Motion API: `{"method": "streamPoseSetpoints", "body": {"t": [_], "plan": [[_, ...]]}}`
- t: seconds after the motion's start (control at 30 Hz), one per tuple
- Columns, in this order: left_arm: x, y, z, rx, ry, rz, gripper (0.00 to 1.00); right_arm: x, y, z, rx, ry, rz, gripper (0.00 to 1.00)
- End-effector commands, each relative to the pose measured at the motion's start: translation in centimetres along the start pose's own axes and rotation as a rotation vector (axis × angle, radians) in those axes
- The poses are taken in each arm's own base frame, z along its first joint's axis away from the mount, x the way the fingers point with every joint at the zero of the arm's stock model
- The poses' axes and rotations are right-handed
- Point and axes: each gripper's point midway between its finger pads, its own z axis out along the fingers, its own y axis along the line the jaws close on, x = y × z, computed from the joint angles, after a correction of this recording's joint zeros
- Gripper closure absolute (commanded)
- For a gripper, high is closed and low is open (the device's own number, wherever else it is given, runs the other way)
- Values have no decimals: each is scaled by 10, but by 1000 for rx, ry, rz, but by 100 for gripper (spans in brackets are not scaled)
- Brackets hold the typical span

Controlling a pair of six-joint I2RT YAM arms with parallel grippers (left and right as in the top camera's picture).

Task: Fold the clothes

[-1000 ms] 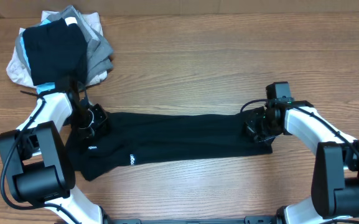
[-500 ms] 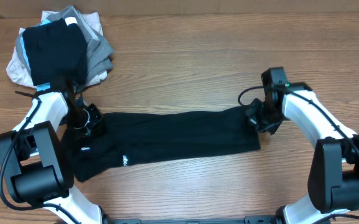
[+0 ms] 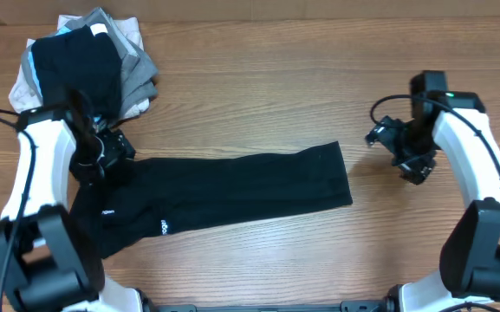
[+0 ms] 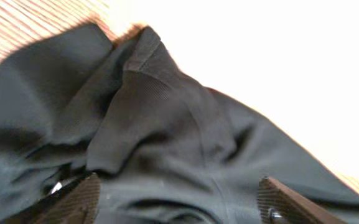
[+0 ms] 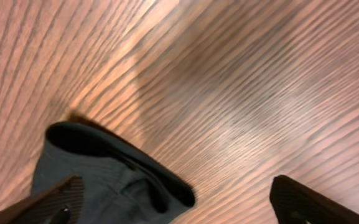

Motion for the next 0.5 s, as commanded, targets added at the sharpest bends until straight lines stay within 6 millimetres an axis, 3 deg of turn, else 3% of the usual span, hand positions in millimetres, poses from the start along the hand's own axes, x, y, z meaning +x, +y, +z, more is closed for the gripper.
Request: {"method": "streamPoseSetpoints", "body": {"t": [0.0, 0.1, 0.23, 0.37, 0.47], "plan": [[-2, -15, -32, 63, -73, 56, 11, -13, -6, -18, -73, -23, -52, 0], [13, -33, -46, 151, -60, 119, 8, -17, -11, -19, -177, 21, -105, 0], [31, -41, -49, 174, -7, 141, 0, 2, 7, -23, -463, 118, -277, 0], [48, -37, -44, 150, 59, 157, 0, 13, 3, -3, -492, 150, -274, 0], [61, -35, -43, 135, 106, 160, 0, 32, 12, 9, -590, 204, -272, 0]]}}
